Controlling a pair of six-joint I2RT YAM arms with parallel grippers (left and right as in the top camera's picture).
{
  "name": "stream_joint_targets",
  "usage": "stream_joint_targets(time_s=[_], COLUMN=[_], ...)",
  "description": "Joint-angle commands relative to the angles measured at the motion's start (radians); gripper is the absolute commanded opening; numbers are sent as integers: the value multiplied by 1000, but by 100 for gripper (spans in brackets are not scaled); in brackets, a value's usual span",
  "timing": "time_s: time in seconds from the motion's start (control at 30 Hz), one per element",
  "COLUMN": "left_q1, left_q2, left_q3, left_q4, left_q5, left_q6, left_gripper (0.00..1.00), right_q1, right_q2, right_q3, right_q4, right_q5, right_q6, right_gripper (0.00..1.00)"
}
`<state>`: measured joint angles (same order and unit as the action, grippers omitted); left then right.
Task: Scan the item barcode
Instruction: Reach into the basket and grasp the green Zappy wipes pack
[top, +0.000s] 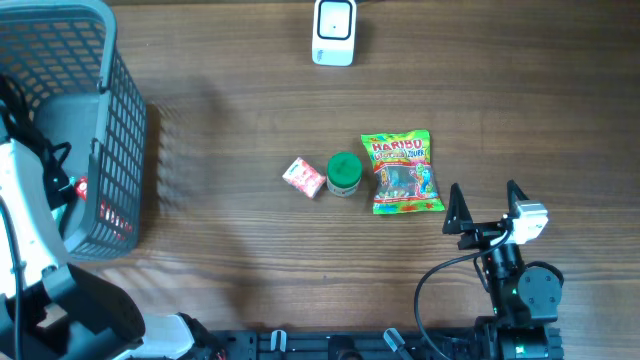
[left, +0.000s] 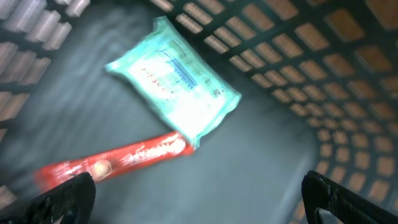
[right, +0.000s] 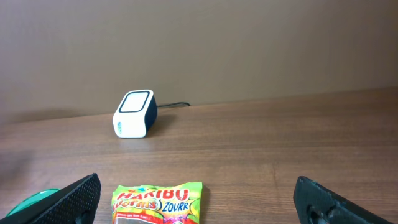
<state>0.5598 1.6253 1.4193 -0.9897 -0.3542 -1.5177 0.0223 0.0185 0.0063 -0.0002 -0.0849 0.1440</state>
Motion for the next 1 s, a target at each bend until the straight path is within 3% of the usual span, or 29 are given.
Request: stream_joint_targets(time_s=[0.0,0.13,0.33,0.7,0.73,0.77,0.8,0.87,0.97], left_q1=[29,61,66,67,67,67,67,67,67], left_q2=[3,30,122,237,237,237,237,236,231], left_q3=[-127,-250,-309,-309,-309,-309,-309,-309,-309], left_q4=[129,300,435,461,455,439,429,401,362], left_q5=[-76,-77,-77,-70,-71,-74,-74,-83,-135], left_q6=[-31,-31,-31,-35,-35,-35,-35,-35,-31], left_gripper=[100,100,100,100,96,76,66,33,5], right_q1=[5,5,5,5,5,5,5,5,5], right_q2=[-2,-2,-2,-2,-2,-2,-2,-2,-2], right_q3=[-1,-1,-1,-1,-1,-1,-1,-1,-1], right_q4=[2,2,2,2,2,2,2,2,2], right_q5=[10,10,10,10,10,10,10,10,10], right_q6=[-13,-13,-13,-12,-13,-13,-13,-13,-13], right_gripper=[100,100,100,100,100,99,100,100,100])
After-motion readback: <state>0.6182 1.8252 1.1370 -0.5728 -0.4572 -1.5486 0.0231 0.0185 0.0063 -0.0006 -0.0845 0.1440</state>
